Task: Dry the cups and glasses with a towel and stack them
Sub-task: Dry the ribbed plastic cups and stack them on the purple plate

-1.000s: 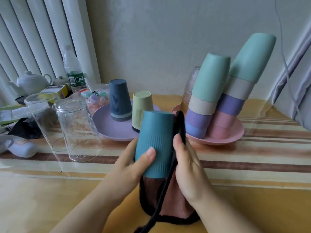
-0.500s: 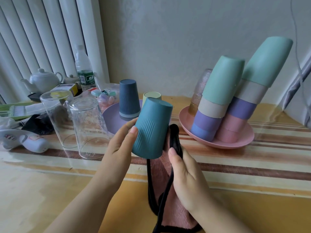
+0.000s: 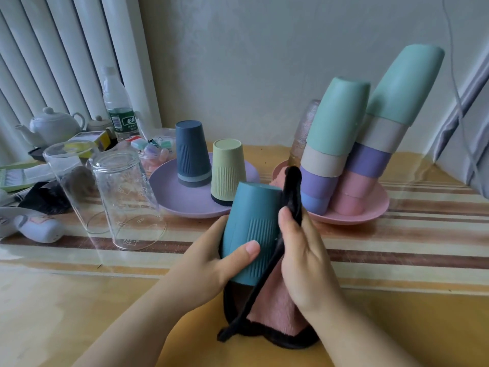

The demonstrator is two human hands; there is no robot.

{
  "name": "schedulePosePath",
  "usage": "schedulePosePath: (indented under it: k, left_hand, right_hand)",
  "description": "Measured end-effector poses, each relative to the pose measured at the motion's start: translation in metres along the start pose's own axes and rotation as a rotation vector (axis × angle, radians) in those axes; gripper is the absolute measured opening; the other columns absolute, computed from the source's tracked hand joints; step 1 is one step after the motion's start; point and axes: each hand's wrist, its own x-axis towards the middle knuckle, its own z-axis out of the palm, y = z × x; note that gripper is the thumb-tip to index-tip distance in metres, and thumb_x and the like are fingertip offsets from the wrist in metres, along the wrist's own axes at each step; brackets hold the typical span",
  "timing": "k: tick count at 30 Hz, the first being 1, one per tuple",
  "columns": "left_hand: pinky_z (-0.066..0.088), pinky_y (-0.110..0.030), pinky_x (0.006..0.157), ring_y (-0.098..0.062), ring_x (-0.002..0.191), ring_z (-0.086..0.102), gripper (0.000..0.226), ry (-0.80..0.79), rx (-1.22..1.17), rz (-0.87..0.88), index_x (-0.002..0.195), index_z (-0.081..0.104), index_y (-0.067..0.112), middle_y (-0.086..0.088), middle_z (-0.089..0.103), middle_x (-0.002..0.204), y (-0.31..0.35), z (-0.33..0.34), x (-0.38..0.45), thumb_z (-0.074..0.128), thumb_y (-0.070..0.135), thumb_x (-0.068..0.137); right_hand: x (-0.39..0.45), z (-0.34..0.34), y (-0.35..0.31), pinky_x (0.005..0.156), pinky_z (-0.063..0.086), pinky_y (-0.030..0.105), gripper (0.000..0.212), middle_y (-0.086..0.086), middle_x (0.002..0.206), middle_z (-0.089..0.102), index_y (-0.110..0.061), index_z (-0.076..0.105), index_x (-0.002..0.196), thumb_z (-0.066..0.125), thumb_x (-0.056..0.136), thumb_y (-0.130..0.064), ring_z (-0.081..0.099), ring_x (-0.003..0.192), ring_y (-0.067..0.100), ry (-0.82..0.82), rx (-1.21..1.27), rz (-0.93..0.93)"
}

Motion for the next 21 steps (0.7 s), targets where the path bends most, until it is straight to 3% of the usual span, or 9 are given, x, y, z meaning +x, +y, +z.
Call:
schedulePosePath:
  k: [3, 5, 7, 10, 12, 14, 16, 18, 21]
  left_hand:
    - [0.052, -0.017, 0.080, -0.007, 0.104, 0.067, 0.054, -0.001, -0.168, 0.029, 0.119, 0.058, 0.029, 0.012, 0.071, 0.112, 0.006, 0.001, -0.004, 0.067, 0.050, 0.070]
    - [0.054, -0.020, 0.078, -0.011, 0.103, 0.068, 0.059, 0.065, -0.255, 0.038, 0.111, 0.066, 0.031, 0.006, 0.072, 0.110, 0.008, -0.005, -0.004, 0.076, 0.062, 0.062]
    - [0.055, -0.027, 0.080, -0.017, 0.103, 0.068, 0.069, 0.153, -0.295, 0.031, 0.109, 0.068, 0.032, 0.001, 0.072, 0.111, 0.007, -0.013, -0.002, 0.077, 0.071, 0.053]
    - [0.055, -0.026, 0.071, -0.016, 0.095, 0.070, 0.067, 0.295, -0.310, 0.032, 0.113, 0.059, 0.026, 0.003, 0.073, 0.102, 0.006, -0.021, 0.003, 0.077, 0.057, 0.057]
    - [0.054, -0.021, 0.070, -0.011, 0.093, 0.069, 0.049, 0.354, -0.230, 0.076, 0.113, 0.060, 0.023, 0.005, 0.073, 0.100, 0.007, -0.023, 0.005, 0.074, 0.046, 0.073]
    - [0.052, -0.015, 0.073, -0.003, 0.095, 0.068, 0.032, 0.372, -0.181, 0.100, 0.114, 0.063, 0.022, 0.010, 0.074, 0.102, 0.011, -0.022, 0.005, 0.067, 0.036, 0.086]
    - [0.053, -0.017, 0.080, -0.002, 0.101, 0.067, 0.027, 0.342, -0.177, 0.096, 0.116, 0.063, 0.025, 0.011, 0.073, 0.106, 0.013, -0.021, 0.004, 0.062, 0.032, 0.089]
    - [0.055, -0.021, 0.078, -0.004, 0.099, 0.067, 0.032, 0.316, -0.196, 0.050, 0.113, 0.061, 0.030, 0.014, 0.073, 0.102, 0.012, -0.021, 0.004, 0.069, 0.038, 0.083]
    - [0.053, -0.023, 0.075, 0.000, 0.094, 0.064, 0.062, 0.332, -0.021, 0.021, 0.113, 0.053, 0.036, 0.023, 0.066, 0.096, 0.004, -0.022, 0.004, 0.075, 0.058, 0.059]
  right_hand:
    - [0.000, -0.001, -0.001, 0.082, 0.031, -0.007, 0.019, -0.054, 0.094, 0.052, -0.044, 0.048, 0.108, 0.040, 0.096, -0.031, 0.043, 0.101, -0.032, 0.002, 0.082, 0.068]
    - [-0.004, 0.002, 0.006, 0.090, 0.029, -0.005, 0.016, -0.053, 0.104, 0.051, -0.049, 0.047, 0.108, 0.040, 0.094, -0.048, 0.040, 0.109, -0.031, -0.072, 0.044, 0.117]
    - [-0.008, 0.007, 0.016, 0.108, 0.026, 0.011, 0.027, -0.044, 0.124, 0.047, -0.060, 0.049, 0.107, 0.035, 0.086, -0.067, 0.034, 0.124, -0.022, -0.160, -0.063, 0.149]
    - [-0.009, 0.011, 0.024, 0.115, 0.022, 0.027, 0.044, -0.034, 0.136, 0.044, -0.062, 0.047, 0.119, 0.029, 0.080, -0.070, 0.030, 0.132, -0.013, -0.186, -0.175, 0.151]
    - [-0.008, 0.010, 0.023, 0.110, 0.027, 0.017, 0.044, -0.031, 0.130, 0.051, -0.045, 0.052, 0.125, 0.035, 0.086, -0.056, 0.038, 0.126, -0.014, -0.160, -0.122, 0.130]
    - [-0.006, 0.008, 0.019, 0.096, 0.031, 0.004, 0.033, -0.037, 0.117, 0.057, -0.044, 0.055, 0.116, 0.036, 0.088, -0.043, 0.046, 0.116, -0.017, -0.128, -0.084, 0.097]
    - [-0.005, 0.008, 0.019, 0.091, 0.031, 0.001, 0.030, -0.038, 0.113, 0.058, -0.046, 0.054, 0.113, 0.036, 0.090, -0.039, 0.048, 0.114, -0.016, -0.138, -0.142, 0.047]
    - [-0.006, 0.010, 0.022, 0.100, 0.031, 0.009, 0.033, -0.032, 0.121, 0.056, -0.047, 0.051, 0.121, 0.036, 0.092, -0.043, 0.045, 0.122, -0.009, -0.172, -0.245, 0.000]
    - [-0.010, 0.014, 0.027, 0.110, 0.032, 0.030, 0.046, -0.030, 0.132, 0.048, -0.049, 0.034, 0.137, 0.029, 0.091, -0.052, 0.040, 0.130, -0.001, -0.228, -0.411, -0.079]
